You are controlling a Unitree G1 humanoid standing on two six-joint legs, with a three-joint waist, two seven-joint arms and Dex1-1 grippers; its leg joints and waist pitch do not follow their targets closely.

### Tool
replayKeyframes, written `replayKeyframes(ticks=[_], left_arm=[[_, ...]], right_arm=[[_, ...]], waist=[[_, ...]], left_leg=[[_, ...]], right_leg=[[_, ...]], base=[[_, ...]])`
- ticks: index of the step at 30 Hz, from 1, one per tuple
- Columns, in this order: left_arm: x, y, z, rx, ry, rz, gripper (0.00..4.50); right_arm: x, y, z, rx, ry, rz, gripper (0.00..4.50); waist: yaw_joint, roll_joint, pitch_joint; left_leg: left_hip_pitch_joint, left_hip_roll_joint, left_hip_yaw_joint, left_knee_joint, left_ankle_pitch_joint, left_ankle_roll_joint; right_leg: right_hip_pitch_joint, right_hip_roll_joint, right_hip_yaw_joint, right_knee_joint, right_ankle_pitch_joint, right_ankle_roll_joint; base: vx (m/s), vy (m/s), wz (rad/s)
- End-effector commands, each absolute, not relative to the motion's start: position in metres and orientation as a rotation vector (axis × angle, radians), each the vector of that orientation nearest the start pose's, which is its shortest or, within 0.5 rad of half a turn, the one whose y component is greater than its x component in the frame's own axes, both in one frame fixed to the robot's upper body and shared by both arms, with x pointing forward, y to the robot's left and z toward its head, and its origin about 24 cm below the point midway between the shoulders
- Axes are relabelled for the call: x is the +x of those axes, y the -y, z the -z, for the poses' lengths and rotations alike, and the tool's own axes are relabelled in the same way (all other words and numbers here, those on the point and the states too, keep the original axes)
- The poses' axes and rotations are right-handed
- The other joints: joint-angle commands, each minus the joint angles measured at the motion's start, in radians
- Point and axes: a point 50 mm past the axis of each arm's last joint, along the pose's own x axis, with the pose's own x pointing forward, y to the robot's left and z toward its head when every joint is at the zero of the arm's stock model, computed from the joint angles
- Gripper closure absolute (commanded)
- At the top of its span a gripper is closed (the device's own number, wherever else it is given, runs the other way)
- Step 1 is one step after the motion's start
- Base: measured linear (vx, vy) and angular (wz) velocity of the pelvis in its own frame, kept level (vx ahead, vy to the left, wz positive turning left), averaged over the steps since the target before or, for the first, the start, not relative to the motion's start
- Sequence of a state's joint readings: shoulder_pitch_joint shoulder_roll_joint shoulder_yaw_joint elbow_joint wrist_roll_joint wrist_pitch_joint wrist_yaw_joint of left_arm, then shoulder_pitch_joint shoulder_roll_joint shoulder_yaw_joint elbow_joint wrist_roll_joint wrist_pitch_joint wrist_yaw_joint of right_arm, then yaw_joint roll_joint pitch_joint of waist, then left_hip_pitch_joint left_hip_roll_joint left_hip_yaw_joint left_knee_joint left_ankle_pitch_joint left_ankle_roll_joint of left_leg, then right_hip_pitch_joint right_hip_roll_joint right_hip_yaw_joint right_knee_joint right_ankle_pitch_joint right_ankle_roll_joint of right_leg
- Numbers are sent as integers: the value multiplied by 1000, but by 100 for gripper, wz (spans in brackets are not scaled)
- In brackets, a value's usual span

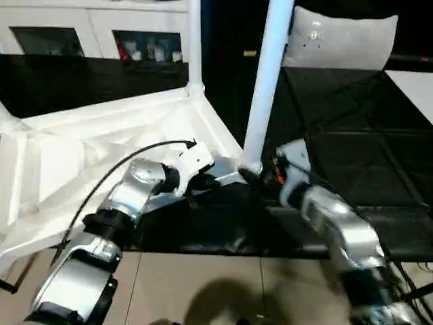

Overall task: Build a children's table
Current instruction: Rotate leg to tighten

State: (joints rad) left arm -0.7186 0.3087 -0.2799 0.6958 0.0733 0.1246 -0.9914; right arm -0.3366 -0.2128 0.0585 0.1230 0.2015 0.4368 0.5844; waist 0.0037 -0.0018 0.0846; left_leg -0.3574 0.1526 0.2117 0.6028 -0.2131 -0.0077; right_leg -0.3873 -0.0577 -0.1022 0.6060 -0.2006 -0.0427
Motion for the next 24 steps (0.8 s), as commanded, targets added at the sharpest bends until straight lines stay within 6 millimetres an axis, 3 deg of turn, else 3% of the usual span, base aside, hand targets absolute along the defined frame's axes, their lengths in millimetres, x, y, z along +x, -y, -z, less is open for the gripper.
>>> replayKeyframes(ticks=[1,3,6,12,13,21,24], left_arm=[[332,-120,-65,444,-361,1299,450],[330,-122,-65,454,-363,1327,450],[323,-128,-66,470,-382,1425,450],[315,-138,-69,541,-421,1563,450],[314,-138,-69,562,-423,1591,450],[309,-132,-76,650,-411,1742,450],[309,-128,-78,653,-395,1757,450]], right_arm=[[295,149,-79,-37,-226,-806,39],[293,153,-80,-51,-228,-834,39],[286,165,-84,-93,-242,-964,39],[277,176,-86,-128,-285,-1156,39],[276,177,-86,-138,-292,-1190,39],[273,160,-86,-136,-308,-1419,115],[276,156,-85,-132,-306,-1440,119]], waist=[[12,-11,-62],[13,-10,-64],[14,-12,-63],[43,-10,-69],[48,-13,-70],[73,-13,-77],[81,-14,-79]], left_leg=[[5,95,-55,-67,-111,82],[1,96,-53,-66,-92,91],[0,94,-52,-65,-108,94],[9,101,-48,-65,-80,100],[8,103,-48,-64,-75,100],[9,105,-47,-62,-60,88],[10,106,-47,-62,-59,75]], right_leg=[[53,-128,88,-91,-240,-179],[53,-125,88,-83,-206,-186],[52,-128,87,-87,-231,-193],[47,-121,84,-77,-192,-202],[47,-124,84,-75,-178,-206],[49,-127,82,-65,-145,-221],[48,-130,83,-64,-153,-219]], base=[[0,0,0],[0,0,0],[0,0,0],[0,0,0],[0,0,0],[0,0,0],[0,0,0]])
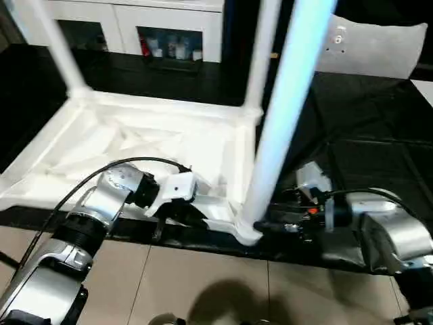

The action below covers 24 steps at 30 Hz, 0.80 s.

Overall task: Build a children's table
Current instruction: Rotate leg to tighten

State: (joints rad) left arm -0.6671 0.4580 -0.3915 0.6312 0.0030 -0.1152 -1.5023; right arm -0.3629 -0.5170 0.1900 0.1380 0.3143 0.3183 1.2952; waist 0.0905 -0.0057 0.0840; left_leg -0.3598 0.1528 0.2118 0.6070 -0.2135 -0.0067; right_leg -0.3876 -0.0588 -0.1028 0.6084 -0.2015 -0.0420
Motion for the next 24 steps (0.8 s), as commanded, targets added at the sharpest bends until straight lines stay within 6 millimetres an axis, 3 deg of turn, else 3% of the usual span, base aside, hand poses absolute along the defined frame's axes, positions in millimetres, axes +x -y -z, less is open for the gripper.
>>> replayKeyframes(ticks=[1,8,9,12,19,20,21,22,23,24], left_arm=[[308,-127,-78,658,-385,1770,450],[309,-129,-77,665,-391,1773,450],[309,-130,-77,668,-393,1771,450],[310,-132,-77,669,-396,1759,450],[311,-134,-75,640,-391,1724,450],[311,-134,-76,587,-378,1698,450],[311,-134,-76,587,-378,1698,450],[315,-132,-78,499,-359,1591,450],[316,-131,-78,482,-358,1559,450],[317,-131,-78,479,-360,1536,450]], right_arm=[[277,153,-84,-121,-311,-1458,133],[275,152,-82,-125,-346,-1523,204],[274,153,-81,-122,-358,-1538,209],[274,153,-81,-119,-367,-1556,235],[273,152,-81,-102,-367,-1561,246],[273,150,-82,-67,-358,-1548,246],[273,150,-82,-67,-358,-1548,246],[271,142,-84,40,-339,-1477,246],[271,139,-85,68,-333,-1454,246],[270,136,-85,78,-323,-1437,246]], waist=[[-5,-12,-79],[-1,-13,-83],[-1,-19,-86],[0,-17,-85],[0,-16,-88],[1,-10,-89],[1,-10,-89],[0,-18,-88],[0,-17,-89],[-4,-24,-87]], left_leg=[[13,105,-47,-66,-57,70],[10,104,-47,-62,-39,79],[9,103,-46,-61,-29,84],[9,103,-47,-61,-33,82],[11,104,-47,-60,-33,75],[10,104,-47,-59,-30,74],[10,104,-47,-59,-30,74],[11,107,-47,-61,-25,75],[9,112,-50,-61,-12,74],[10,104,-47,-60,-32,72]], right_leg=[[48,-127,83,-66,-152,-220],[51,-128,83,-60,-120,-217],[53,-127,82,-59,-111,-215],[51,-127,81,-60,-131,-213],[51,-126,81,-57,-117,-214],[53,-127,81,-55,-106,-220],[53,-127,81,-55,-106,-220],[55,-125,82,-53,-95,-224],[54,-128,83,-49,-84,-227],[50,-127,81,-58,-125,-220]], base=[[0,0,0],[0,0,0],[0,0,0],[0,0,0],[0,0,0],[0,0,0],[0,0,0],[0,0,0],[0,0,0],[0,0,0]])
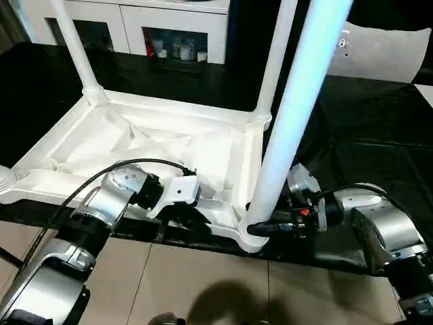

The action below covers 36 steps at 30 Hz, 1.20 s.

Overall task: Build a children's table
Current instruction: Rotate leg to tighten

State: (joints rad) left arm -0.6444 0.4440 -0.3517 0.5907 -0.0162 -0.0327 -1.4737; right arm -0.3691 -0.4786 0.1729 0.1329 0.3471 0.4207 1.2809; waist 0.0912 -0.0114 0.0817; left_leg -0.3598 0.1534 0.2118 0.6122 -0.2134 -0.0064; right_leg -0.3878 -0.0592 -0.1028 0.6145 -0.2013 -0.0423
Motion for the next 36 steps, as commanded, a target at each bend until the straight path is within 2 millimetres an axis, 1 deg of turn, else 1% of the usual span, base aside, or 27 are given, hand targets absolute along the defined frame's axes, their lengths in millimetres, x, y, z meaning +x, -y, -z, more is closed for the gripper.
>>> replayKeyframes(ticks=[1,2,3,4,5,6,7,8,10,13,15,16,17,18,19,20,21,22,23,25,26,27,29,31,34,35,36], left_arm=[[318,-129,-79,456,-359,1503,450],[320,-126,-81,424,-356,1460,450],[321,-124,-82,403,-355,1431,450],[322,-121,-83,390,-352,1411,450],[323,-118,-84,377,-353,1387,450],[325,-112,-84,355,-353,1348,450],[327,-107,-84,327,-355,1303,450],[329,-103,-84,315,-354,1268,450],[330,-100,-85,311,-355,1238,450],[337,-89,-84,302,-351,1142,450],[342,-84,-85,308,-347,1090,450],[344,-82,-86,315,-345,1062,450],[345,-81,-86,318,-344,1048,450],[346,-80,-87,328,-344,1037,450],[346,-81,-88,333,-346,1030,450],[346,-82,-88,341,-351,1025,450],[346,-82,-88,341,-352,1024,450],[346,-85,-88,351,-360,1024,450],[345,-87,-87,361,-364,1033,450],[343,-91,-85,385,-360,1063,450],[341,-95,-84,389,-359,1082,450],[341,-96,-84,389,-360,1083,450],[340,-102,-82,398,-356,1105,450],[339,-106,-81,415,-351,1126,450],[335,-114,-80,433,-344,1209,450],[334,-116,-80,436,-342,1230,450],[332,-118,-80,453,-344,1256,450]], right_arm=[[271,132,-83,81,-324,-1401,246],[275,125,-80,74,-325,-1320,246],[278,120,-78,68,-326,-1263,246],[283,115,-76,70,-322,-1203,246],[288,110,-75,87,-305,-1132,246],[296,103,-75,118,-298,-1039,246],[304,95,-75,130,-296,-951,246],[308,90,-75,135,-300,-899,246],[311,85,-76,136,-300,-860,246],[319,66,-76,73,-306,-757,246],[322,60,-75,47,-304,-719,246],[325,58,-74,52,-301,-682,246],[326,57,-73,59,-300,-659,194],[327,58,-74,64,-294,-644,194],[327,58,-74,64,-287,-640,179],[328,60,-75,63,-273,-633,179],[328,60,-75,63,-273,-632,172],[327,63,-76,57,-260,-625,146],[327,67,-77,56,-257,-624,137],[324,73,-77,54,-253,-641,125],[322,80,-78,43,-242,-657,125],[322,81,-78,40,-240,-659,113],[318,91,-80,30,-224,-679,94],[315,96,-81,18,-219,-709,71],[309,114,-84,-24,-214,-793,52],[308,117,-85,-29,-212,-814,40],[306,122,-85,-47,-215,-843,28]], waist=[[-4,-20,-83],[-9,-15,-79],[-15,-19,-77],[-21,-19,-76],[-26,-19,-75],[-41,-16,-76],[-58,-16,-76],[-73,-18,-79],[-83,-17,-79],[-85,-18,-85],[-82,-16,-88],[-81,-17,-92],[-81,-17,-92],[-79,-16,-94],[-77,-15,-95],[-75,-10,-95],[-76,-11,-94],[-76,-11,-94],[-75,-6,-93],[-74,-7,-93],[-73,3,-92],[-73,-1,-92],[-68,3,-93],[-65,1,-91],[-57,-1,-90],[-56,1,-90],[-57,-10,-90]], left_leg=[[10,103,-47,-66,-43,65],[10,100,-48,-67,-60,47],[6,93,-51,-67,-80,31],[5,92,-53,-68,-85,23],[8,92,-53,-69,-92,15],[6,91,-56,-70,-100,4],[3,94,-60,-73,-101,-9],[3,91,-62,-70,-104,-16],[5,87,-56,-65,-92,-3],[3,85,-52,-62,-49,27],[3,85,-51,-61,-23,41],[3,88,-52,-61,8,53],[3,88,-51,-61,17,59],[3,89,-50,-59,25,65],[1,89,-50,-58,40,77],[1,90,-50,-57,47,89],[1,91,-50,-57,44,93],[1,91,-50,-57,38,97],[2,92,-50,-57,27,94],[2,91,-50,-58,17,92],[2,92,-52,-58,4,86],[3,91,-51,-58,-1,86],[2,92,-52,-58,-7,84],[3,92,-51,-58,-28,82],[4,90,-51,-58,-48,72],[3,91,-50,-58,-48,72],[3,93,-51,-60,-48,70]], right_leg=[[51,-129,82,-67,-152,-215],[49,-130,83,-73,-213,-204],[53,-131,81,-85,-289,-178],[54,-130,81,-88,-319,-165],[50,-128,80,-91,-340,-155],[50,-128,79,-93,-360,-150],[48,-125,78,-89,-351,-157],[51,-125,76,-89,-352,-161],[50,-123,83,-92,-320,-172],[51,-118,84,-83,-232,-185],[53,-117,84,-76,-175,-196],[52,-116,84,-66,-110,-210],[52,-116,84,-64,-90,-215],[51,-117,85,-61,-68,-219],[52,-118,85,-57,-28,-229],[52,-118,84,-53,0,-236],[52,-118,84,-54,3,-238],[53,-119,84,-55,6,-241],[53,-119,84,-57,1,-240],[55,-119,84,-58,-3,-240],[56,-119,84,-58,-10,-241],[57,-118,84,-62,-13,-237],[58,-118,85,-60,1,-238],[58,-118,85,-64,-23,-233],[61,-118,85,-70,-72,-216],[61,-118,86,-69,-73,-216],[57,-116,84,-68,-77,-215]], base=[[0,0,0],[0,0,0],[0,0,0],[0,0,0],[0,0,0],[0,0,0],[0,0,0],[0,0,0],[0,0,0],[0,0,0],[0,0,0],[0,0,0],[0,0,0],[0,0,0],[0,0,0],[0,0,0],[0,0,0],[0,0,0],[0,0,0],[0,0,0],[0,0,0],[0,0,0],[0,0,0],[0,0,0],[0,0,0],[0,0,0],[0,0,0]])
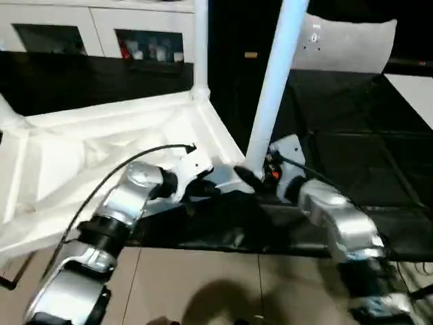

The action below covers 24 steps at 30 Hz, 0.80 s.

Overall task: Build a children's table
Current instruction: Rotate leg to tighten

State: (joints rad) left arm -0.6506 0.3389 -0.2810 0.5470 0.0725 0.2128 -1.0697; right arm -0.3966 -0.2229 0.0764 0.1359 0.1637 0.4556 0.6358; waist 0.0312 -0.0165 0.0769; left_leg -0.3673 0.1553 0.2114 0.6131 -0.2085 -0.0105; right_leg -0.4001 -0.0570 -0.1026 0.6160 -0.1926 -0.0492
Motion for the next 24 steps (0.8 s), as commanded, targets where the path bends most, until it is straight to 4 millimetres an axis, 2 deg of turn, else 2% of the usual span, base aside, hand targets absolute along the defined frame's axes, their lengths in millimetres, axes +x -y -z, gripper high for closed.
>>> replayKeyframes(ticks=[1,2,4,6,7,11,15,20,24], left_arm=[[330,-120,-79,480,-340,1303,450],[328,-122,-79,495,-343,1336,450],[325,-126,-77,532,-358,1395,450],[323,-128,-77,550,-365,1433,450],[323,-129,-77,556,-364,1455,450],[320,-129,-78,578,-365,1541,450],[317,-129,-80,590,-372,1641,450],[318,-131,-80,646,-392,1692,450],[318,-130,-81,643,-388,1701,450]], right_arm=[[304,128,-86,-77,-217,-894,21],[302,132,-86,-101,-221,-930,21],[298,142,-86,-143,-226,-1015,15],[296,148,-87,-162,-233,-1075,15],[294,150,-86,-169,-241,-1114,15],[291,160,-88,-184,-263,-1232,15],[292,165,-92,-183,-271,-1319,15],[289,168,-93,-179,-315,-1448,62],[284,168,-89,-190,-353,-1496,97]], waist=[[7,-4,-85],[9,-1,-85],[12,-3,-86],[16,-1,-84],[22,-4,-84],[39,-4,-84],[49,-6,-83],[62,-7,-82],[65,-9,-82]], left_leg=[[10,90,-52,-61,-56,77],[10,89,-51,-59,-56,78],[11,91,-50,-59,-56,81],[13,92,-49,-59,-63,85],[12,91,-48,-58,-67,86],[14,99,-47,-59,-55,88],[14,96,-45,-57,-66,84],[17,98,-45,-58,-76,80],[14,99,-47,-58,-69,81]], right_leg=[[71,-120,82,-70,-98,-208],[72,-122,83,-72,-104,-203],[69,-120,83,-68,-100,-202],[64,-121,84,-70,-108,-203],[66,-122,83,-71,-121,-201],[62,-121,81,-66,-109,-209],[61,-123,80,-70,-145,-204],[58,-121,79,-73,-178,-191],[59,-124,78,-70,-168,-190]], base=[[0,0,0],[0,0,0],[0,0,0],[0,0,0],[0,0,0],[0,0,0],[0,0,0],[0,0,0],[0,0,0]])
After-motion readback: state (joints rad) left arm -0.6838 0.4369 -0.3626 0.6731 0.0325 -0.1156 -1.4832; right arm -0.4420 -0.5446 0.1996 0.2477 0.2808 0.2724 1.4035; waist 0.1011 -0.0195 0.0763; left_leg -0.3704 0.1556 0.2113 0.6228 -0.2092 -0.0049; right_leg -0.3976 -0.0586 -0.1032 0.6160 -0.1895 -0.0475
